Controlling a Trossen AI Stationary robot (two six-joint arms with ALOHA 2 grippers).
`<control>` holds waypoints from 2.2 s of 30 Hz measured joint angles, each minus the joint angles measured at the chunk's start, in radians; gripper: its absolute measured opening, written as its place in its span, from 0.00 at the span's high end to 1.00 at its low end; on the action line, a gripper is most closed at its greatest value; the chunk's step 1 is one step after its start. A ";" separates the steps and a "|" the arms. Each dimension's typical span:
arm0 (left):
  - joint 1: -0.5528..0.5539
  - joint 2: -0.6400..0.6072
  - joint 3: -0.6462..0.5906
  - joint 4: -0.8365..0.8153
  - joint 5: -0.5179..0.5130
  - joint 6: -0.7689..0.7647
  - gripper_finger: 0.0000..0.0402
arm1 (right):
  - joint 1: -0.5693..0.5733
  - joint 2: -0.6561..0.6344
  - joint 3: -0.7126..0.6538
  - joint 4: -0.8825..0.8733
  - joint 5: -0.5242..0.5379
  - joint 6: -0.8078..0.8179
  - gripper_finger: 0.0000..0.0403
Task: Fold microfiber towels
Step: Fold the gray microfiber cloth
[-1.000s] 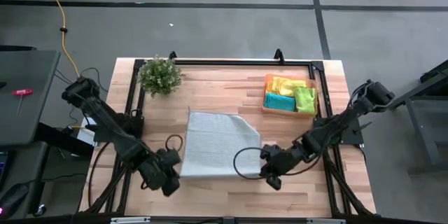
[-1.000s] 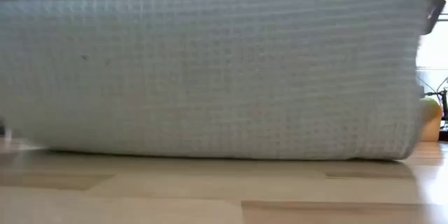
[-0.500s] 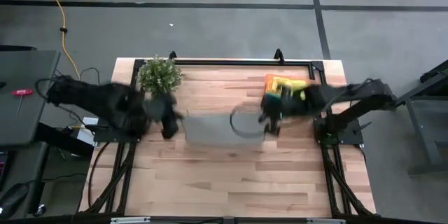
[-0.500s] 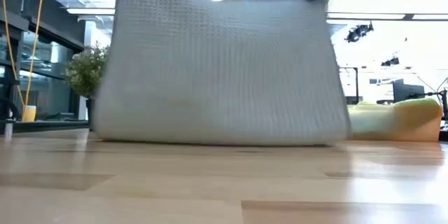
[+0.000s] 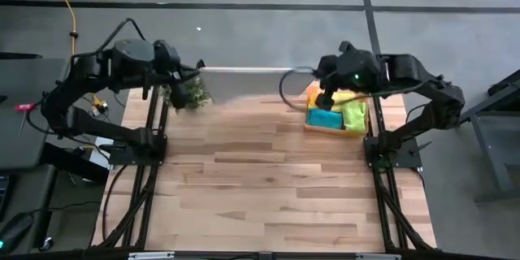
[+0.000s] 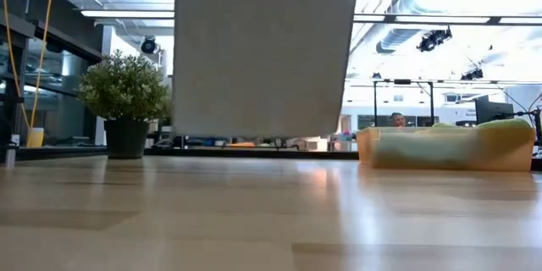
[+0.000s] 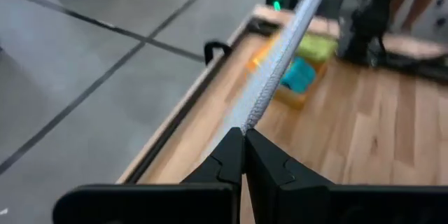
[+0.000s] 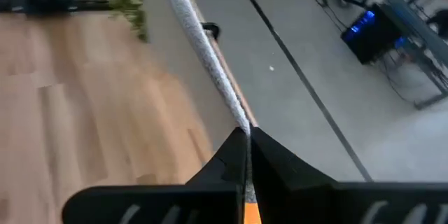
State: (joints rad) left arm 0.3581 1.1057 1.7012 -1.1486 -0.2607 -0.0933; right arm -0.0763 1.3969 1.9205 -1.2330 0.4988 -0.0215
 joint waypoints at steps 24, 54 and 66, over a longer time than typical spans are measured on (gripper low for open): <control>-0.945 0.111 -0.955 0.797 -0.030 -1.160 1.00 | 0.676 -0.002 -0.985 0.877 -0.300 1.045 1.00; -0.557 0.183 -0.991 0.551 -0.184 -0.848 1.00 | 0.202 0.015 -1.045 0.663 -0.249 0.785 1.00; -0.424 0.195 -1.017 0.582 -0.173 -0.760 1.00 | 0.160 0.035 -1.044 0.638 -0.267 0.849 1.00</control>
State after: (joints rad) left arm -0.0657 1.3006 0.6838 -0.5668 -0.4338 -0.8532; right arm 0.0841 1.4319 0.8761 -0.5949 0.2320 0.8273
